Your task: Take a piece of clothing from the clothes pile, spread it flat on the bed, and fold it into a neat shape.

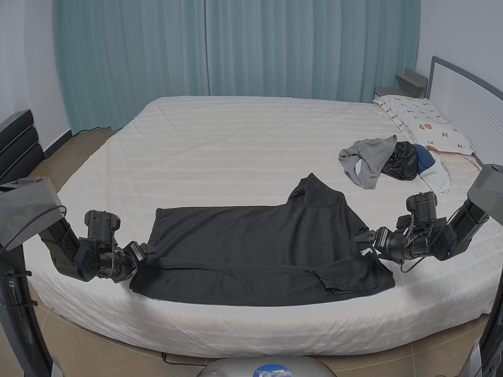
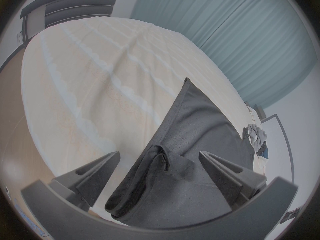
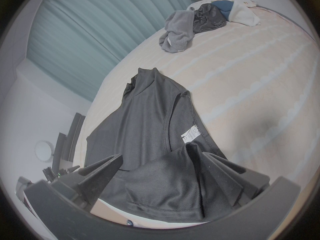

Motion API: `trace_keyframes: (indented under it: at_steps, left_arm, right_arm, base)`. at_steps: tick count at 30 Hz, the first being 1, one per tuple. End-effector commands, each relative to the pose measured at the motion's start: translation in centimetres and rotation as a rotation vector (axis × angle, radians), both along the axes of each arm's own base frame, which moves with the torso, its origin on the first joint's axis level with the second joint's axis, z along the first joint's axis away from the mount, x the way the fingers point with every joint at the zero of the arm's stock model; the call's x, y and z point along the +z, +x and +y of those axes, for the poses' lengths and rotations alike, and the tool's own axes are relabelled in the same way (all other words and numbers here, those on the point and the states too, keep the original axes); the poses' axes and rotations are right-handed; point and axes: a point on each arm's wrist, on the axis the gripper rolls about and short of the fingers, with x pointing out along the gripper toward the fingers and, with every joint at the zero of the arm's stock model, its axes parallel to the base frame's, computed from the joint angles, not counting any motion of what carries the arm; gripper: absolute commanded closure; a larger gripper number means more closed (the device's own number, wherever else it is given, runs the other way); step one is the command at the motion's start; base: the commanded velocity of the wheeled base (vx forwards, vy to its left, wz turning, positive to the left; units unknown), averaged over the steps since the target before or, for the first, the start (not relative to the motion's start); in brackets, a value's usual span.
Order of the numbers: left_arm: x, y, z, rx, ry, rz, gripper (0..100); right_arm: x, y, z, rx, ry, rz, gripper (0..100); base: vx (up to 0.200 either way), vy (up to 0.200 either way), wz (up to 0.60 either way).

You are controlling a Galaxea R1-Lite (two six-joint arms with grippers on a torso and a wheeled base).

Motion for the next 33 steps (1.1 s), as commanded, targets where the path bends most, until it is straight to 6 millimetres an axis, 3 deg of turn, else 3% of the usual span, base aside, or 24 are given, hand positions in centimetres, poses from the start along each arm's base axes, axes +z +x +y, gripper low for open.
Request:
trace_keyframes:
  at_steps: [1,11,18,26,30,33]
  left_arm:
    - [1.6,-0.7,0.5,0.019,-0.007,-0.033,0]
    - [5.7,-2.4,1.0,0.128,-0.218,-0.110,0]
    - [5.4,-2.7,1.3,0.110,-0.244,-0.070,0]
    - [4.0,-2.7,1.0,0.069,-0.279,-0.010,0]
    - [3.9,-4.0,0.8,0.007,-0.279,0.019,0]
    - [5.2,-5.3,0.4,-0.052,-0.280,-0.013,0]
  right_arm:
    - [1.8,-0.9,-0.5,-0.038,0.036,-0.024,0]
    - [3.0,-3.0,-0.5,-0.110,0.244,0.054,0]
    - [2.3,-4.1,-0.5,-0.097,0.266,0.053,0]
    - [1.7,-4.6,-1.1,-0.114,0.268,0.045,0]
    - [1.5,-4.6,-1.2,-0.118,0.267,0.053,0]
    - [1.4,-4.6,-1.2,-0.118,0.267,0.056,0]
  base:
    - [0.000,0.000,0.00]
    - [0.000,0.000,0.00]
    - [0.171,0.000,0.00]
    - [0.000,0.000,0.00]
    - [0.000,0.000,0.00]
    - [0.000,0.000,0.00]
